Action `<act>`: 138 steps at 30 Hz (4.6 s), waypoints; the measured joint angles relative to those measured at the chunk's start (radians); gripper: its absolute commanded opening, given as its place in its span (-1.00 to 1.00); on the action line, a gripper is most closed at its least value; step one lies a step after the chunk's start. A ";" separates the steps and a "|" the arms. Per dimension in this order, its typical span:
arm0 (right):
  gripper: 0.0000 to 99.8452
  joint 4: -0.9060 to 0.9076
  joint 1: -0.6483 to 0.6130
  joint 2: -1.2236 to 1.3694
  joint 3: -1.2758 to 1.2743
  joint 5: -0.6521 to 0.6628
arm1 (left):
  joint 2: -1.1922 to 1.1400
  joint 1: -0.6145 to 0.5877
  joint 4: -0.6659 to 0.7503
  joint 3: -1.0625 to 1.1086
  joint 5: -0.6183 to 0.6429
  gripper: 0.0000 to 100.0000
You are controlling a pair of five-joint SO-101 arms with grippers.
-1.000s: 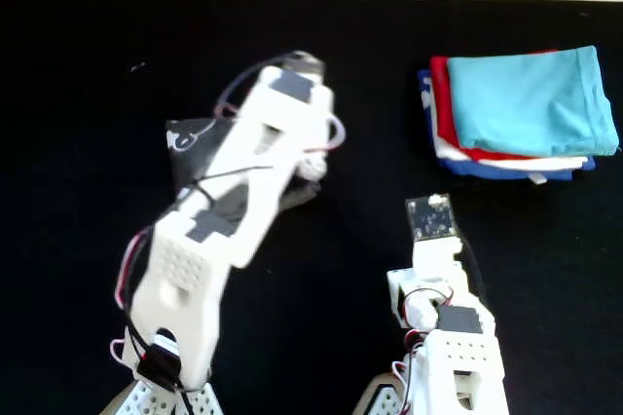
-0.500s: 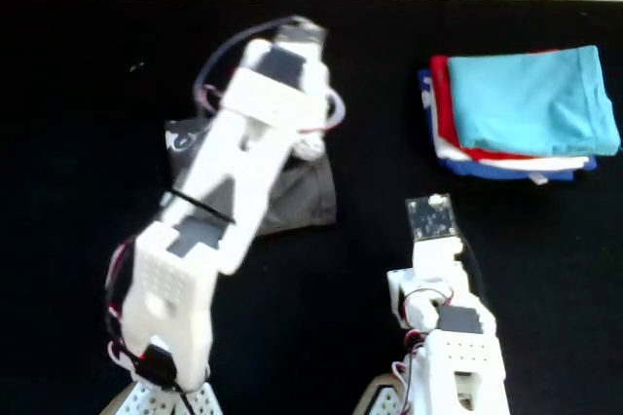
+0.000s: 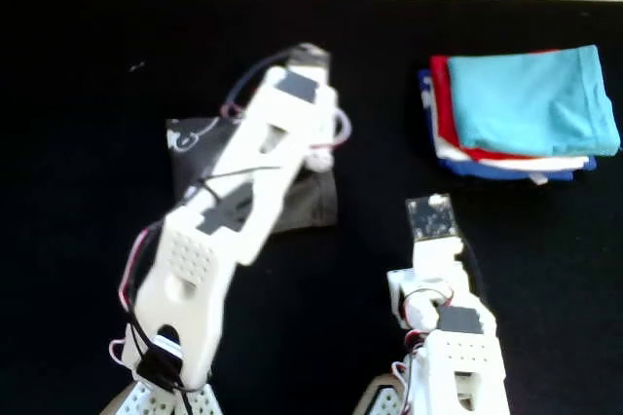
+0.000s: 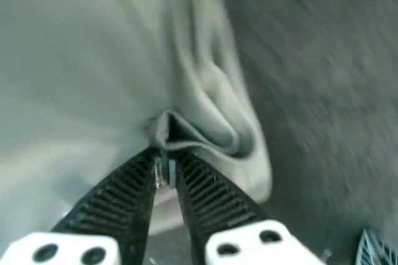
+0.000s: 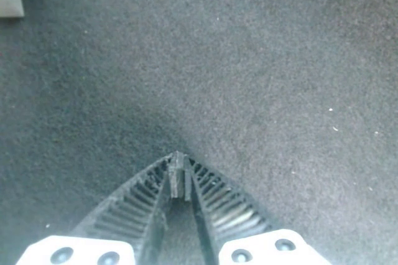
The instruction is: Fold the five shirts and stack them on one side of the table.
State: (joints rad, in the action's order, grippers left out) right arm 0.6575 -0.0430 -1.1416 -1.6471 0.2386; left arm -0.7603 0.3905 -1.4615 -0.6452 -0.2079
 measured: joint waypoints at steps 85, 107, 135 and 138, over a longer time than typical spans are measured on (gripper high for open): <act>-0.99 0.160 -0.525 1.410 1.275 -0.097 | -0.069 -0.588 0.255 0.006 -0.031 -0.98; -0.99 0.295 -0.479 1.069 1.435 -0.097 | 0.215 -0.615 -0.104 0.006 -0.057 -0.98; -0.99 0.523 -0.460 2.090 2.532 -0.176 | 1.132 -0.476 0.413 1.344 -0.068 -0.98; -0.99 0.523 -0.460 2.116 2.556 -0.176 | 1.174 -0.473 0.454 1.395 -0.068 -0.98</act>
State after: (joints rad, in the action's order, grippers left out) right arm 1.1807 -0.5033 0.9743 0.9091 0.0621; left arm 0.4135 -0.0821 -1.0073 0.7495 -0.2754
